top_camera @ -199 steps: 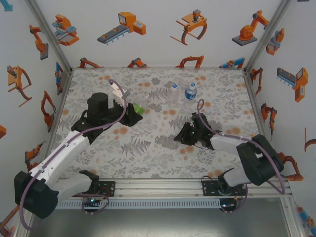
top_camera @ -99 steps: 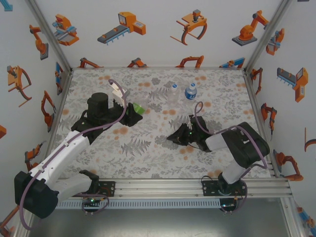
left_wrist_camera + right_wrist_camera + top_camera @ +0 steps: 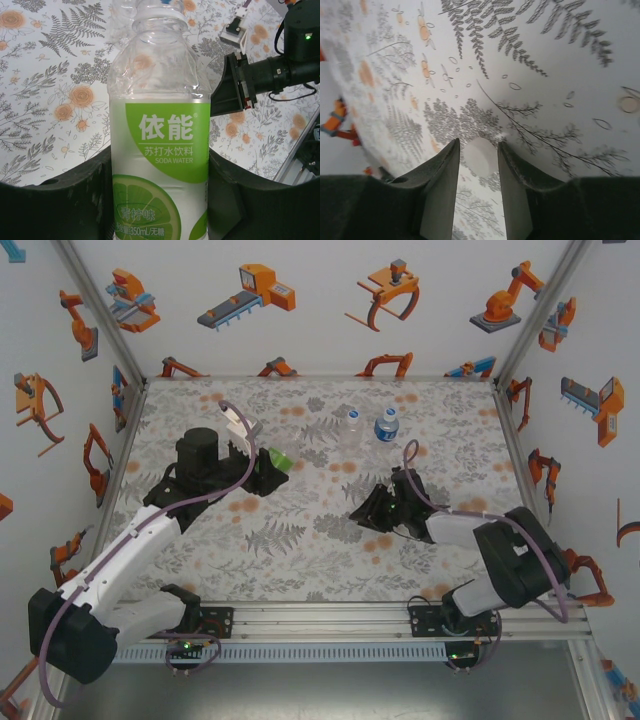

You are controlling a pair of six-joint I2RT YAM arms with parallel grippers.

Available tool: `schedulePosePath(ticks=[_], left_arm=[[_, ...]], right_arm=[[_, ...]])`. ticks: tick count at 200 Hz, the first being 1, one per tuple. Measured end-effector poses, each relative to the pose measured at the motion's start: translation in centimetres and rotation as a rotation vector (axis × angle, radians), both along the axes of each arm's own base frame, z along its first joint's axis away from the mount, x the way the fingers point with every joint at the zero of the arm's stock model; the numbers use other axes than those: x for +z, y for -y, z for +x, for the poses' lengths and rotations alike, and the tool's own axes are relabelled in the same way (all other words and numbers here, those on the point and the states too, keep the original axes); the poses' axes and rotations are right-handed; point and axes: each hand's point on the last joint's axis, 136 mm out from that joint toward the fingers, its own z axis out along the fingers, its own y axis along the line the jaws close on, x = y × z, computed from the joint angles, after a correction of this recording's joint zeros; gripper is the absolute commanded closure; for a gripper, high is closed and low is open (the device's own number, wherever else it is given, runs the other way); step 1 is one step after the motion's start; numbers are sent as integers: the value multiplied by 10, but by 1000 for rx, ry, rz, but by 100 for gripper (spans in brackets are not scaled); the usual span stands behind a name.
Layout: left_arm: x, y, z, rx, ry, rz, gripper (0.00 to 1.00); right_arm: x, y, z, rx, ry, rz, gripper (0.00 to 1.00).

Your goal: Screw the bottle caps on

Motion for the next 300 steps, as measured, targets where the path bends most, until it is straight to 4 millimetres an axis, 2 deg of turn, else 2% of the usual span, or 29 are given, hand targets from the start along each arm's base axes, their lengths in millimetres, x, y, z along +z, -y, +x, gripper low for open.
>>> schedulePosePath(ticks=[39,72,127,164,200,242,272,300], left_arm=[[0,0,0,0,0,0,100],[0,0,0,0,0,0,100],[0,0,0,1,0,0,100],[0,0,0,0,-1,0,100],[0,0,0,0,-1,0,100],[0,0,0,1,0,0,100],[0,0,0,1,0,0,100],[0,0,0,1,0,0,100]], right_arm=[[4,17,-4,35,-10,-160,62],[21,21,-3,67,15,-218,63],[61,1,3,236,140,-323,63],[71,-15,-5,402,223,-433,62],[64,-29,-22,581,279,-519,57],[38,-37,-37,769,261,-605,50],[24,-41,-39,832,232,-643,45],[12,-42,-40,863,212,-669,44]])
